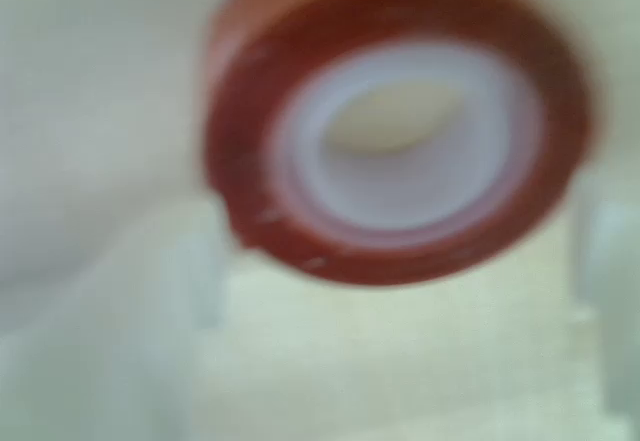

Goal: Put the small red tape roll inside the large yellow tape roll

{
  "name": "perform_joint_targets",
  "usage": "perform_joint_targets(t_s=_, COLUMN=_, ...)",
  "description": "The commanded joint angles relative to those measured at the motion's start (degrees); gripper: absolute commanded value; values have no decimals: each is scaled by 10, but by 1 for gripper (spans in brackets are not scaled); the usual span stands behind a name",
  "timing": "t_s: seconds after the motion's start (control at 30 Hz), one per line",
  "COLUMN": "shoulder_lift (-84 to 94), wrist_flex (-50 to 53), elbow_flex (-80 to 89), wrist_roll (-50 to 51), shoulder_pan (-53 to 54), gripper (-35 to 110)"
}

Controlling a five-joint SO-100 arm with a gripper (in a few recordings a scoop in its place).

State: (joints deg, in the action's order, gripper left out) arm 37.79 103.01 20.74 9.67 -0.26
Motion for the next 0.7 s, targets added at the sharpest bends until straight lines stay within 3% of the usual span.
perform_joint_targets(t_s=0.0, shoulder_lift=94, wrist_flex=6, elbow_flex=26, wrist_roll=4, shoulder_pan=13, gripper=18)
perform_joint_targets(t_s=0.67, shoulder_lift=-61, wrist_flex=6, elbow_flex=-87, wrist_roll=3, shoulder_pan=29, gripper=17)
